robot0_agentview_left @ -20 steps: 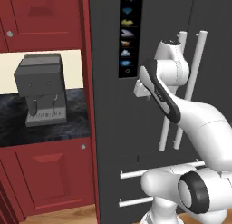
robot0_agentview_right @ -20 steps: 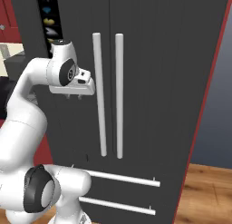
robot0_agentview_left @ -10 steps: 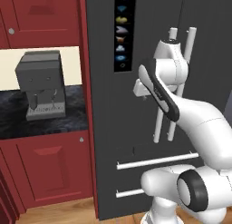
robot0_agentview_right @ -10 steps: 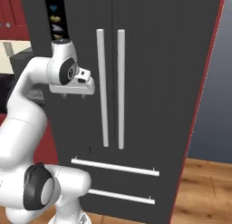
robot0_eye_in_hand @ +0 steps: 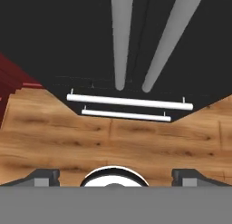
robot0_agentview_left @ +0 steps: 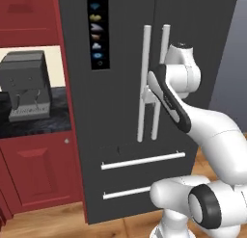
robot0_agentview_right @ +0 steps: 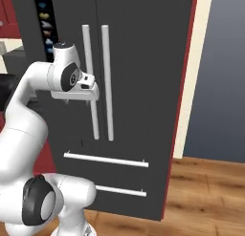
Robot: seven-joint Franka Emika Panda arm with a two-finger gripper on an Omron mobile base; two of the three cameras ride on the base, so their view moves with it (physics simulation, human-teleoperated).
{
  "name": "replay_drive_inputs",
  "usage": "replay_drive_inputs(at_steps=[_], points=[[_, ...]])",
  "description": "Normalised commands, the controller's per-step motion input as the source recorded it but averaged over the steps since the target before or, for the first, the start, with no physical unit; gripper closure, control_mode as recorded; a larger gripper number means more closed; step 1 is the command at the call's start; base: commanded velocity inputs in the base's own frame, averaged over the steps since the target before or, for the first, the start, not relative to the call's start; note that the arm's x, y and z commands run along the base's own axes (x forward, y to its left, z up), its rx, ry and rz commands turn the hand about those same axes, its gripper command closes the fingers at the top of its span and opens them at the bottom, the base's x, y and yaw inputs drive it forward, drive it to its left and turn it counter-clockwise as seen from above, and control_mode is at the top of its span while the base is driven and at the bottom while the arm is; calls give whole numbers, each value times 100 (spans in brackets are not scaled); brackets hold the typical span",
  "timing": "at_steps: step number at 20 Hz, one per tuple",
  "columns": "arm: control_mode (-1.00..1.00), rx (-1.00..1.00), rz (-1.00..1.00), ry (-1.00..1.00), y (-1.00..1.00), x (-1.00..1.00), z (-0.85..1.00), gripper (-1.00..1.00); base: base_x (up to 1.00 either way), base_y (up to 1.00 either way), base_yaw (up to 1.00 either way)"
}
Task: There is a bowl on the dining counter. Grab a lemon wedge from the fridge and place it in the bowl. Then get the liquor bottle and glass cup from the cabinet and place them next to the bowl.
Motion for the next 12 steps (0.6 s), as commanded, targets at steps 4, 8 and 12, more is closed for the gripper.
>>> replay_drive_inputs(at_steps=[4, 8, 12], points=[[100, 0, 0, 0, 0, 0, 0, -100, -2, -49, -4], [100, 0, 0, 0, 0, 0, 0, -100, -17, -29, -2], [-100, 0, 0, -5, 0, -20, 0, -100, -26, -2, 0]])
